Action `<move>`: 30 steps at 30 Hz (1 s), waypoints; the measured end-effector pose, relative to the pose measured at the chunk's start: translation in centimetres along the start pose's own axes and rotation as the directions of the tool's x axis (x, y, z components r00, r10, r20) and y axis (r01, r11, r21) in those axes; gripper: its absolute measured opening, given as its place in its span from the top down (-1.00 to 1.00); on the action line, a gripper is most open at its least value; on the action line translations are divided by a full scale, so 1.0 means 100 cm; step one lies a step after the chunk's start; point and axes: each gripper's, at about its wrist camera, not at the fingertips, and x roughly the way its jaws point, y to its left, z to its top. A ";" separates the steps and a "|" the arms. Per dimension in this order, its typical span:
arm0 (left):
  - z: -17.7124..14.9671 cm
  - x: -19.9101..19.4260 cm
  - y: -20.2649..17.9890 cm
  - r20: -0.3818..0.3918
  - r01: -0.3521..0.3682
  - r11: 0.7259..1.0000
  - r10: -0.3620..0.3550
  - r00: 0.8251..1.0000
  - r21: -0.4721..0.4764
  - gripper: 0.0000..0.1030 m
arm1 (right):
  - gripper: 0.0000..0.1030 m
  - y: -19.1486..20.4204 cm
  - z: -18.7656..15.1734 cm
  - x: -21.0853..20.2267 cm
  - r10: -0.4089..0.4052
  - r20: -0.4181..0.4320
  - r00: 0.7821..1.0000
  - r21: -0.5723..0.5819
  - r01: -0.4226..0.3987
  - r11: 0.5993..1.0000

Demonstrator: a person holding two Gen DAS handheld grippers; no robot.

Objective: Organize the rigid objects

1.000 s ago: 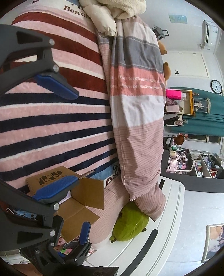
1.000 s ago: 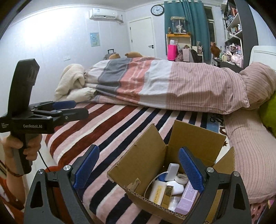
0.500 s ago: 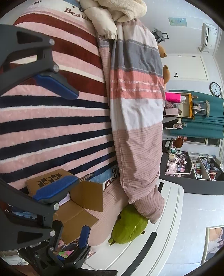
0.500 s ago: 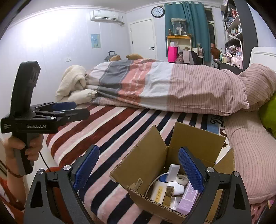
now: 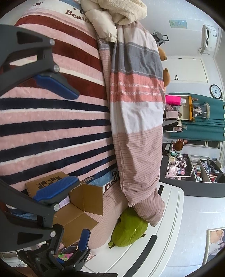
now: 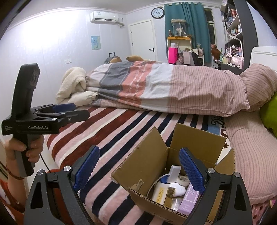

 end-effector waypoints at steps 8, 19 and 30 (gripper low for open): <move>0.000 -0.001 0.001 0.001 -0.008 1.000 0.008 1.000 -0.002 -0.71 | -0.79 -0.002 0.000 0.000 0.003 0.001 1.000 0.000 -0.003 1.000; -0.004 -0.001 0.004 0.002 -0.023 1.000 0.023 1.000 -0.014 -0.71 | -0.79 0.000 -0.001 0.001 0.001 0.001 1.000 0.001 -0.001 1.000; -0.006 -0.001 0.003 0.001 -0.036 0.999 0.036 0.999 -0.021 -0.71 | -0.79 0.003 -0.001 0.001 -0.002 0.002 1.000 0.007 0.002 1.000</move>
